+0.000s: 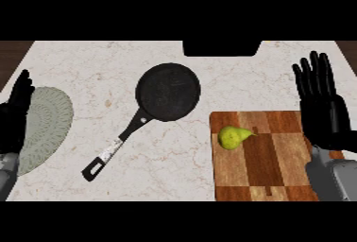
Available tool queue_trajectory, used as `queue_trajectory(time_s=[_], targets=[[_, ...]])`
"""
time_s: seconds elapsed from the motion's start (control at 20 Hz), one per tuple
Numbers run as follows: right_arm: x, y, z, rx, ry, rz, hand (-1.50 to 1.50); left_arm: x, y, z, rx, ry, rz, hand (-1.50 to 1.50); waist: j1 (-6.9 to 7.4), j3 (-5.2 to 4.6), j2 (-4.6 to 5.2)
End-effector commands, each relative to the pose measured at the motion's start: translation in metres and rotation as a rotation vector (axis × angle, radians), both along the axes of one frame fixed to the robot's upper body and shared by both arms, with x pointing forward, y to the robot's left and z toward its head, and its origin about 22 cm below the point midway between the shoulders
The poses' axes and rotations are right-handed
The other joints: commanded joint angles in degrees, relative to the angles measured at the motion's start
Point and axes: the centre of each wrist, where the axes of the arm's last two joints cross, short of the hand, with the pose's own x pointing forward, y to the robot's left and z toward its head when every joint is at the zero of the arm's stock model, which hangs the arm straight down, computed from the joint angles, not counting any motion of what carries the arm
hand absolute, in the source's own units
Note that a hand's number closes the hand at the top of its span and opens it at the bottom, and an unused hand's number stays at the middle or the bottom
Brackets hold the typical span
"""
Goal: Pick the pear from the cutting board and place it in the pan
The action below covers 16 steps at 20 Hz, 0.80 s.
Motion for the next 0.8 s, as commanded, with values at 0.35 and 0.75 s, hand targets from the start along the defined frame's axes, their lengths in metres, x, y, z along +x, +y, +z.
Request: queue_trajectory(time_s=[0.35,0.75], targets=[[-0.073,-0.067,-0.094,0.030,0.271,-0.796,1.50,-0.026,0.025,-0.038,-0.061,0.230,0.121,0.00,-6.07,-3.11,4.19],[-0.064,-0.019,-0.063,0.563,0.102,-1.195,-1.50,-0.033,0.020,-0.055,-0.130,0.337,0.103,0.00,-3.68,-1.23,-0.89]])
